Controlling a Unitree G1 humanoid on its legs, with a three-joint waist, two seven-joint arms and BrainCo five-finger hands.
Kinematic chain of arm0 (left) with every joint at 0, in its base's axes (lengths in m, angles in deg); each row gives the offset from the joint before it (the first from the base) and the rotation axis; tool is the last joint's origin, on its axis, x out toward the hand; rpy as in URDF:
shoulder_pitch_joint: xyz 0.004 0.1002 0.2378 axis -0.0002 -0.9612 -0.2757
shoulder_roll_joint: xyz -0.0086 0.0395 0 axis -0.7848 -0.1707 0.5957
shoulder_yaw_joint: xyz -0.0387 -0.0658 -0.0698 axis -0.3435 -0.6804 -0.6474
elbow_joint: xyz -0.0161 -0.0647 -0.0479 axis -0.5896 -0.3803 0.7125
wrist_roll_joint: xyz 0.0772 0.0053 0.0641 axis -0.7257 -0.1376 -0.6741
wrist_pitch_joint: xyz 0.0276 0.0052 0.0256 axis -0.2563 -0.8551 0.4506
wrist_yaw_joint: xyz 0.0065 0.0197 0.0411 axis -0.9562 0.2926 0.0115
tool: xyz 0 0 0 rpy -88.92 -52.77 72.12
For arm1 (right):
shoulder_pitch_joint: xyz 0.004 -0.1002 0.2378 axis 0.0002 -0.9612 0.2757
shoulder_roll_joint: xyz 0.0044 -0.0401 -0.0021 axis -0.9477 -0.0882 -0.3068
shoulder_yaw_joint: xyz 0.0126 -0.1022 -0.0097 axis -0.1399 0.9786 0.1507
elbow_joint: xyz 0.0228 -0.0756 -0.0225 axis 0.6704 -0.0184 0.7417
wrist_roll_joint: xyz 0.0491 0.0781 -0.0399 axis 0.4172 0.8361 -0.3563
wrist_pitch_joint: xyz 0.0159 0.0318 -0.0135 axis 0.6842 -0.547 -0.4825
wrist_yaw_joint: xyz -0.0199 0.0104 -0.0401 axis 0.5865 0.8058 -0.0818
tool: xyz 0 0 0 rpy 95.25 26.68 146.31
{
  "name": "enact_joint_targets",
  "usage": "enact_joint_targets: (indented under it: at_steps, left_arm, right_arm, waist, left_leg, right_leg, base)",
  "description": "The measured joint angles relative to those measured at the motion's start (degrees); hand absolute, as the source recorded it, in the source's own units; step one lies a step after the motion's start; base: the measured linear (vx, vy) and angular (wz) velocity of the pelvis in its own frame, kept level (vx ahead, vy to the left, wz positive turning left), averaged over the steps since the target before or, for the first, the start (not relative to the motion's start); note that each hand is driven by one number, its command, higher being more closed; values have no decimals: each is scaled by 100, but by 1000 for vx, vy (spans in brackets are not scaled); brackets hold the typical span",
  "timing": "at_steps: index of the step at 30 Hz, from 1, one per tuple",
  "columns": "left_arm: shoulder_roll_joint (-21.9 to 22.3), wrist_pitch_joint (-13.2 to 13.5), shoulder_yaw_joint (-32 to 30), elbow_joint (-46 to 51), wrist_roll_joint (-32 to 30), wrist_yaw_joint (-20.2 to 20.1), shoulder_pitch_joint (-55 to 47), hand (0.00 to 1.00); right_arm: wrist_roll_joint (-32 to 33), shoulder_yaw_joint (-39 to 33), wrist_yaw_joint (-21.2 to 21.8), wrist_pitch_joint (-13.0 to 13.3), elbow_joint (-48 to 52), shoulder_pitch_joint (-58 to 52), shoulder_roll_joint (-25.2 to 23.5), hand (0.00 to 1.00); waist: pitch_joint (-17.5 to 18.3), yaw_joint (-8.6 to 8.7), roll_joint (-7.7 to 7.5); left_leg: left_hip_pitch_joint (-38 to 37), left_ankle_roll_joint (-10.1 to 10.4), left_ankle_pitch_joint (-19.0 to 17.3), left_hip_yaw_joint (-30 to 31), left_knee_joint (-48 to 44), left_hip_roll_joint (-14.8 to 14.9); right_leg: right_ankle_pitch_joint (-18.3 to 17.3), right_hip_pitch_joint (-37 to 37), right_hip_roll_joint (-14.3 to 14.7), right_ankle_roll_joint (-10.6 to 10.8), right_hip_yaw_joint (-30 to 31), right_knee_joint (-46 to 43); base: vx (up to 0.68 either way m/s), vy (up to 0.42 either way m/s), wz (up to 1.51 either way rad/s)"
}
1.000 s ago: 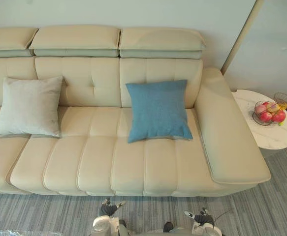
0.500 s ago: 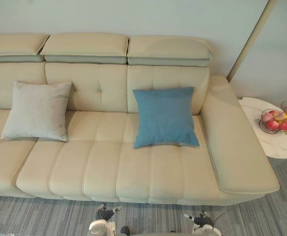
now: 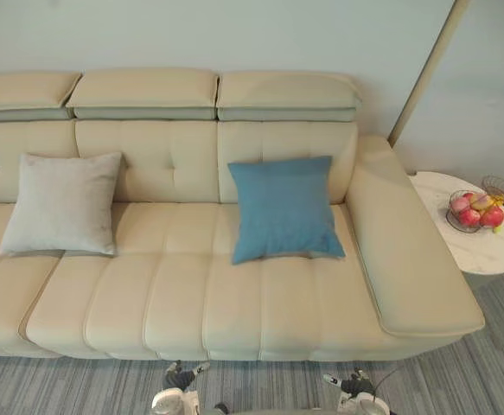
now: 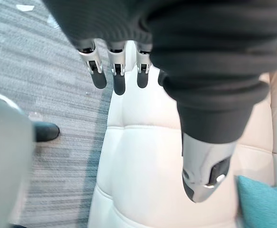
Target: Pick up cushions and gather them together orderly.
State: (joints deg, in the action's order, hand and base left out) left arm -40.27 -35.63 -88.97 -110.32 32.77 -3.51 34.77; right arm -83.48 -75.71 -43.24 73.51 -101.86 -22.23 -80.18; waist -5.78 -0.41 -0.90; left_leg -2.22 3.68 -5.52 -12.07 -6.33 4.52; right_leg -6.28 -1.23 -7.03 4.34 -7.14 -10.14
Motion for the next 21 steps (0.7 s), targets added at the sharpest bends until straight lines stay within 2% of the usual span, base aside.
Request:
enact_joint_targets:
  at_steps: [2, 3, 4, 5, 6, 7, 8, 9, 10, 11, 12, 13, 14, 15, 16, 17, 18, 19, 20, 21]
  left_arm:
    - [-1, -15, -34, 0, 59, -4, -14, 0]
    - [-5, -14, -32, 1, 57, -5, -10, 0]
    - [-51, -23, 13, -6, 55, -8, 3, 0]
    - [-125, -27, 130, -8, 55, -3, -4, 0]
    - [-166, -31, 187, -14, 56, -4, 2, 0]
    - [-280, -40, 314, -14, 62, -8, 86, 0]
    - [-368, -52, 315, -26, 62, -8, 109, 0]
    - [-389, -56, 319, -39, 62, -8, 130, 0]
    - [-433, -55, 322, -69, 73, -5, 179, 0]
    - [-419, -51, 322, -109, 113, -4, 182, 0]
    - [-418, -52, 328, -127, 114, -4, 174, 0]
    - [-415, -46, 344, -137, 118, -1, 124, 0]
    - [-390, -33, 378, -138, 119, 8, 16, 0]
    - [-415, -34, 382, -143, 119, 13, 5, 0]
    - [-520, -40, 384, -236, 119, 26, 60, 0]
    - [-527, -88, 366, -374, 119, 22, 72, 0]
    - [-484, -115, 256, -372, 193, 18, 71, 0]
    - [-489, -117, 250, -366, 214, 18, 72, 0]
    - [-522, -112, 257, -340, 226, 14, 59, 0]
    - [-526, -108, 312, -338, 226, 14, 92, 0]
  right_arm:
    - [-28, 106, -13, -72, 121, -2, 16, 0]
    - [-29, 135, -15, -78, 167, -2, 9, 0]
    - [-36, 198, -17, -77, 233, 30, 4, 0]
    - [-59, 199, -18, -79, 220, 68, 18, 0]
    - [-64, 207, -20, -80, 213, 81, 11, 0]
    - [-63, 215, -30, -84, 184, 65, -5, 0]
    - [-63, 181, -40, -75, 92, -24, -7, 0]
    - [-68, 181, -41, -73, 56, -13, 5, 0]
    - [-66, 173, -39, -52, -55, 61, 74, 0]
    - [-82, 168, -39, -58, -98, 151, 170, 0]
    - [-85, 172, -37, -60, -135, 222, 205, 0]
    - [-204, 197, -28, -74, -301, 248, 292, 0]
    - [-314, 346, -18, -100, -530, 471, 403, 0]
    - [-357, 365, -9, -113, -559, 513, 406, 0]
    - [-456, 419, 3, -132, -596, 605, 405, 0]
    - [-465, 524, 10, -121, -539, 642, 442, 0]
    - [-458, 562, 12, -117, -546, 629, 483, 0]
    - [-457, 575, 10, -116, -548, 622, 498, 0]
    - [-442, 604, 1, -106, -547, 586, 508, 0]
    - [-416, 637, -9, -84, -537, 573, 573, 0]
  waist:
    - [-34, 1, 15]
    - [-34, -2, 14]
    - [-28, -6, 12]
    - [-48, -8, 72]
    - [-54, -3, 41]
    - [-86, 26, -136]
    - [-67, 58, -252]
    - [-68, 55, -251]
    - [-109, 55, -184]
    - [-165, 56, -66]
    - [-151, 40, -60]
    - [-74, 25, -65]
    - [3, -110, 186]
    - [24, -99, 90]
    - [-65, -84, 91]
    - [-112, 22, 197]
    - [-127, 27, 224]
    - [-130, 31, 217]
    - [-179, 59, 158]
    - [-233, 56, 93]
  left_leg:
    - [113, 43, -215, -691, -301, 182]
    - [160, 42, -261, -862, -361, 243]
    - [290, 67, -372, -1381, -545, 451]
    - [414, 61, -373, -1794, -613, 649]
    - [425, 66, -370, -1894, -620, 697]
    - [336, 150, -316, -2180, -601, 779]
    - [284, 180, -298, -2386, -714, 882]
    - [279, 180, -298, -2423, -772, 943]
    - [193, 195, -283, -2581, -919, 1156]
    - [-47, 235, -258, -2819, -874, 1300]
    - [-99, 247, -253, -2886, -895, 1331]
    - [-205, 326, -206, -3195, -857, 1393]
    - [-343, 505, -36, -3520, -655, 1620]
    - [-371, 558, -22, -3579, -667, 1619]
    - [-351, 595, -27, -3651, -869, 1748]
    - [-275, 609, 52, -3651, -1277, 2164]
    - [-283, 451, 203, -3643, -1800, 2521]
    - [-281, 296, 308, -3632, -2056, 2640]
    - [-127, -355, 538, -3185, -2988, 2948]
    - [172, -275, -1, -2309, -3650, 2728]
  right_leg:
    - [128, -430, 196, -5, 650, -97]
    - [138, -531, 245, -17, 762, -86]
    - [196, -835, 280, -74, 749, -6]
    - [218, -1046, 183, -139, 248, -58]
    - [207, -1113, 68, -158, -48, -145]
    - [131, -1149, -295, -290, -1059, -508]
    - [96, -1000, -516, -347, -1523, -621]
    - [83, -963, -527, -319, -1638, -614]
    - [92, -984, -487, -434, -1935, -694]
    - [-193, -972, -477, -690, -2227, -885]
    - [-356, -975, -492, -703, -2387, -924]
    - [-697, -917, -586, -721, -2993, -1057]
    - [-835, -775, -953, -720, -4131, -1459]
    - [-799, -766, -1070, -695, -4318, -1587]
    - [-875, -858, -970, -685, -4239, -1776]
    - [-954, -887, -619, -780, -4133, -1707]
    - [-1032, -861, -362, -908, -3942, -1666]
    - [-1056, -830, -275, -949, -3846, -1637]
    - [-1079, -635, -23, -995, -3397, -1397]
    - [-1059, -503, 93, -1032, -2966, -1193]
  base:
    - [-127, 11, -139]
    - [-115, 1, -180]
    - [-159, 2, -207]
    - [-163, -15, -196]
    - [-69, -36, -152]
    - [59, -126, -114]
    - [87, -114, -108]
    - [82, -238, -98]
    - [46, -252, -91]
    - [46, -252, -88]
    - [31, -183, -78]
    - [57, -236, -111]
    - [74, -309, -114]
    - [90, -387, -118]
    - [64, -326, -78]
    - [198, -505, -107]
    - [223, -411, -88]
    - [308, -466, -133]
    - [223, -295, -157]
    - [206, -254, -161]
